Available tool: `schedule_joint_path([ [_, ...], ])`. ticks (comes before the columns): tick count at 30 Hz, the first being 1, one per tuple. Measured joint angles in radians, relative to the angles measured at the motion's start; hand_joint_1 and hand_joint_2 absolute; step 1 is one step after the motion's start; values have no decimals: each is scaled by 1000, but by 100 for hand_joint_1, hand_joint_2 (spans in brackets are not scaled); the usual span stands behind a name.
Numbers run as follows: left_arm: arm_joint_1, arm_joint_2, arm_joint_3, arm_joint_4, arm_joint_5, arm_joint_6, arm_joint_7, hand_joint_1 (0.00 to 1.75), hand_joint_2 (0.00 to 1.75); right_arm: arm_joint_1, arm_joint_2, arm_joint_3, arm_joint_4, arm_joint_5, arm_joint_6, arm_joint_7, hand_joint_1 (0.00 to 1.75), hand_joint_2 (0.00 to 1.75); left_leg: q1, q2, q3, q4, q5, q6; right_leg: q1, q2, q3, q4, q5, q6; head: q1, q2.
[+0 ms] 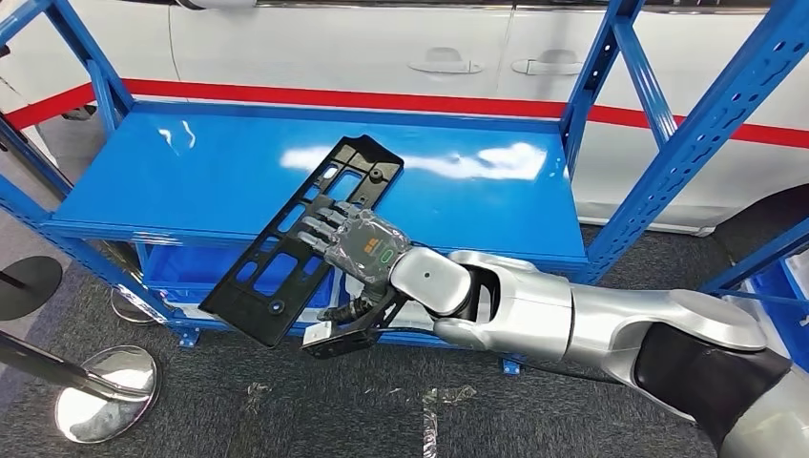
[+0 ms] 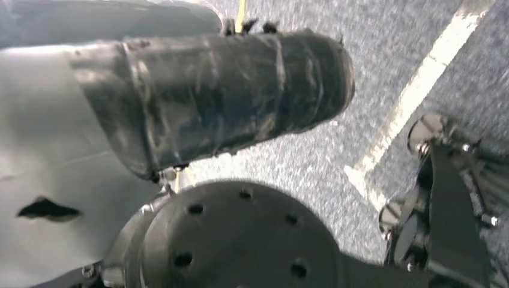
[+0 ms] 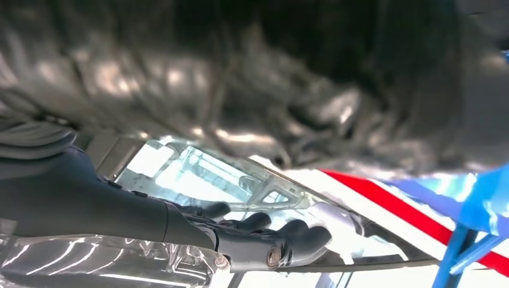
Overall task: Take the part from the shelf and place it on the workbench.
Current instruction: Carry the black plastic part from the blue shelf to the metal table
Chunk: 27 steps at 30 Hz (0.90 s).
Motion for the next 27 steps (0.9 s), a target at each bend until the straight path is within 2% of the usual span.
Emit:
schedule_joint_path([
  [2,1,0,0,0,-1,0,0,0,0,-4,2,0,0,2,0,0,0,0,-2,33,-22,41,-22,-9,-3,-20,7,-6,0,-14,-4,0],
  [4,0,0,0,0,-3,1,1,0,0,-5,4,1,1,3,0,-1,0,0,-3,70,-85,157,-71,-14,3,-41,11,-8,-3,-24,-7,0],
  [5,-1,0,0,0,-5,1,1,0,0,-4,4,1,2,3,0,-2,0,0,-3,76,-122,222,-92,-15,7,-53,12,-8,-5,-27,-7,0],
  [6,-1,0,0,0,-6,1,2,0,0,-2,4,2,3,4,0,-3,0,0,-3,78,-150,267,-99,-15,10,-64,13,-8,-7,-30,-7,0],
  [7,-1,0,0,0,-6,1,2,0,0,-1,4,3,4,4,0,-4,0,0,-4,80,-161,277,-87,-14,13,-75,15,-7,-9,-32,-7,0],
  [8,0,0,0,0,-6,1,2,0,0,-1,5,4,5,4,0,-4,0,0,-4,83,-150,247,-58,-11,15,-85,19,-7,-12,-33,-7,0],
  [10,1,1,0,0,-7,1,2,0,0,-1,6,5,6,4,0,-7,0,0,-8,99,-88,118,10,-1,17,-100,28,-6,-19,-32,-7,0],
  [12,0,3,0,0,-7,1,2,0,0,-3,7,5,6,2,-1,-11,0,0,-18,117,-41,23,37,9,22,-109,31,-5,-24,-25,-7,0],
  [13,0,4,0,0,-7,1,2,0,0,-3,7,5,7,0,-2,-15,0,0,-22,119,-35,9,34,11,24,-114,31,-6,-25,-22,-6,0],
  [14,1,4,0,0,-7,1,2,0,0,-3,7,5,7,-3,-4,-17,0,0,-23,117,-32,4,34,13,26,-117,31,-6,-26,-18,-6,0],
  [15,2,4,0,0,-7,1,2,0,0,-2,8,6,7,-5,-5,-20,0,0,-22,114,-32,4,36,13,28,-119,33,-8,-25,-21,-5,0],
  [18,5,4,0,0,-7,1,2,0,0,-4,8,7,10,-10,-7,-23,0,0,-20,112,-29,-1,37,12,31,-120,40,-14,-25,-44,-2,0],
  [19,5,4,0,0,-7,1,2,0,0,-5,8,8,11,-11,-7,-24,0,0,-21,111,-28,-1,36,13,31,-120,42,-16,-25,-47,-2,0],
  [27,3,5,0,0,-10,0,5,0,0,2,8,12,19,-16,-7,-31,0,0,-23,112,-28,2,32,19,30,-119,46,-25,-20,-37,-2,0],
])
